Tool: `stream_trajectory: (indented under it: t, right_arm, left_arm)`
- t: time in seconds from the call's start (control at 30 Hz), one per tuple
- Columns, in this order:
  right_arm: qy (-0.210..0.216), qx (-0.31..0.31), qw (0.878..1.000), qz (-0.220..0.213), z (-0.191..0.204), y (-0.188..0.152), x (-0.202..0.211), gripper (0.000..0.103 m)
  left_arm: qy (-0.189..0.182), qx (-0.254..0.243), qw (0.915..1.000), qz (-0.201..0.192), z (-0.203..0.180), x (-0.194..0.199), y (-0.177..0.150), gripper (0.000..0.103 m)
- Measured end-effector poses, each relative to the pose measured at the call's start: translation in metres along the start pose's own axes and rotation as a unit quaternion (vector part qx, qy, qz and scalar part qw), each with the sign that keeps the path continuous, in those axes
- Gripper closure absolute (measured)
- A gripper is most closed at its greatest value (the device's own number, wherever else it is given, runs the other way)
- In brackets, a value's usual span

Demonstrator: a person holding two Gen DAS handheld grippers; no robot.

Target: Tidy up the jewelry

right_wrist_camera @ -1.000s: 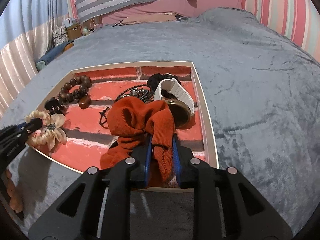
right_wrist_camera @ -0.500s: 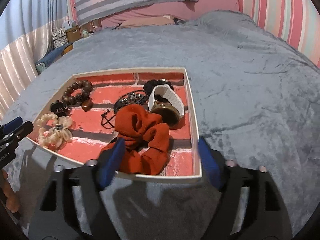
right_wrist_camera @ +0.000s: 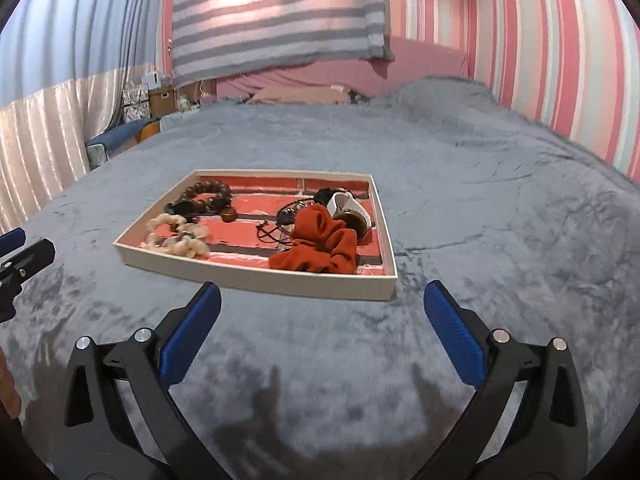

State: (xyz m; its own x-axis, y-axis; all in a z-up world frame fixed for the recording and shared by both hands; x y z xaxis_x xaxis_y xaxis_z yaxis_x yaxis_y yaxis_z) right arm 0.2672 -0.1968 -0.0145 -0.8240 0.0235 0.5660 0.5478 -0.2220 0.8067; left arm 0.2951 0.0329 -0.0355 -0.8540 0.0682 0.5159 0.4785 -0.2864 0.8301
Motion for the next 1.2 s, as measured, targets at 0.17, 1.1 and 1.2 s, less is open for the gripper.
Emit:
stream_trajectory:
  t: [0.17,1.1,1.2]
  right_arm:
    - [0.003,-0.008,1.000,-0.022,0.005,-0.017,0.046,0.004]
    - [-0.022,-0.027,0.996,-0.082,-0.006,-0.044,0.182,0.004]
    - [-0.020,-0.027,0.996,-0.085,-0.005,-0.042,0.185,0.004]
  left_arm:
    - [0.004,0.005,0.9999,-0.009,-0.009,0.041,-0.014,0.005]
    - [0.037,0.013,0.9977,-0.055,-0.017,0.163,-0.027,0.005]
    - [0.042,0.014,0.9973,-0.059,-0.016,0.165,-0.027,0.005]
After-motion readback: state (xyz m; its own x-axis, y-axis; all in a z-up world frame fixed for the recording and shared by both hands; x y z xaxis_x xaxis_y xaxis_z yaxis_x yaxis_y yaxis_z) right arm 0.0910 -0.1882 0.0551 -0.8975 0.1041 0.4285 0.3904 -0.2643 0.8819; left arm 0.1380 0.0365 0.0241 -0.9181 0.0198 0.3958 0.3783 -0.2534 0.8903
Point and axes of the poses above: each gripper's, at about its wrist camera, not at the fingertips, and x roughly against the way its jaws point, z to its left, y to its top, the point moved 4 cm from there along -x, roughly the way its jaws point, and after that the axes turned 14 degrees about -x, right-handed, at the moved point
